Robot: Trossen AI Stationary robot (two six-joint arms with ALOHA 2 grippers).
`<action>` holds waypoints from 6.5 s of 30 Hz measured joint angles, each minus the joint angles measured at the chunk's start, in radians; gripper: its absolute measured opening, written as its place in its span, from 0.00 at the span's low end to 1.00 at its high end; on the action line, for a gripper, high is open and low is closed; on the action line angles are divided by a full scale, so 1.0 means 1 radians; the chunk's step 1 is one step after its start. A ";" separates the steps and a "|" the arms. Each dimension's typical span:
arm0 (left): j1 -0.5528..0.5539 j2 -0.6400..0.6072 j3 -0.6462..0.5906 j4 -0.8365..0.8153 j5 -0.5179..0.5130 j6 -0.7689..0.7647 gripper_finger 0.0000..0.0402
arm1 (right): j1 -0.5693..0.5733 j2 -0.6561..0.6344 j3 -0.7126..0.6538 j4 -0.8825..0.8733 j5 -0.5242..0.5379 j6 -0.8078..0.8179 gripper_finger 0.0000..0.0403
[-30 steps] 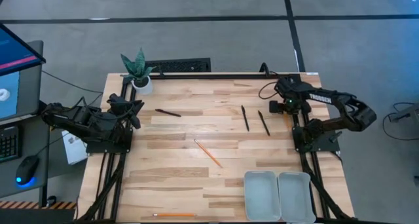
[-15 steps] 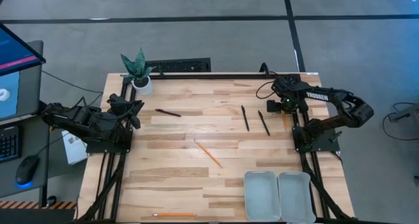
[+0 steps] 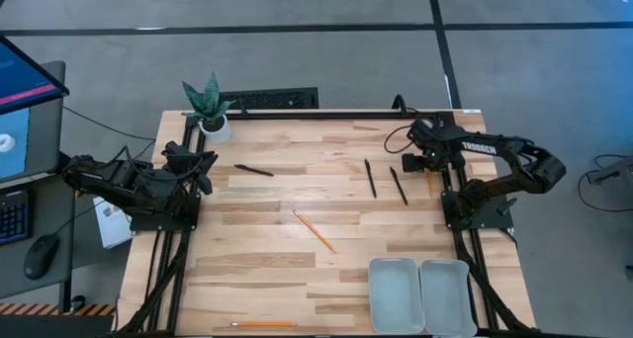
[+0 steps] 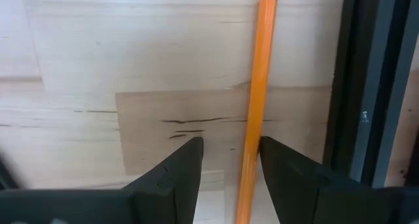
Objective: Sort pens & pencils
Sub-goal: Put the top right orange pencil into the bottom right gray bin
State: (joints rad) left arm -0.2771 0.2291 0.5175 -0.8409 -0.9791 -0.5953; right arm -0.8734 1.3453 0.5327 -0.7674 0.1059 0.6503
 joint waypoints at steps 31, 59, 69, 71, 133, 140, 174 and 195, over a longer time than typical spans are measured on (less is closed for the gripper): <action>0.000 0.000 0.000 0.000 0.000 0.000 0.16 | 0.020 0.001 0.000 0.007 -0.016 0.005 0.33; 0.000 0.000 0.000 0.000 0.000 0.000 0.16 | 0.019 0.001 0.000 0.007 -0.023 0.005 0.31; 0.000 0.000 0.000 0.000 0.000 0.000 0.16 | 0.020 0.001 0.000 0.010 -0.027 0.005 0.24; 0.000 0.000 0.000 0.000 0.000 0.000 0.16 | 0.020 0.001 0.000 0.011 -0.028 0.005 0.22; 0.000 0.000 0.000 0.000 0.000 0.000 0.16 | 0.022 0.001 0.003 0.012 -0.026 -0.004 0.15; 0.000 0.000 0.000 0.000 0.000 0.000 0.16 | 0.051 0.006 0.065 -0.061 -0.026 -0.007 0.14; 0.000 0.000 0.000 0.000 0.014 0.000 0.16 | 0.445 0.001 0.590 -0.631 -0.030 0.146 0.14; 0.000 0.000 0.000 0.000 0.032 0.000 0.16 | 1.024 -0.322 0.691 -0.743 -0.027 0.818 0.15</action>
State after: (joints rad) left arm -0.2771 0.2291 0.5175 -0.8410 -0.9466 -0.5949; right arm 0.1510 1.0234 1.2242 -1.5105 0.0785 1.4686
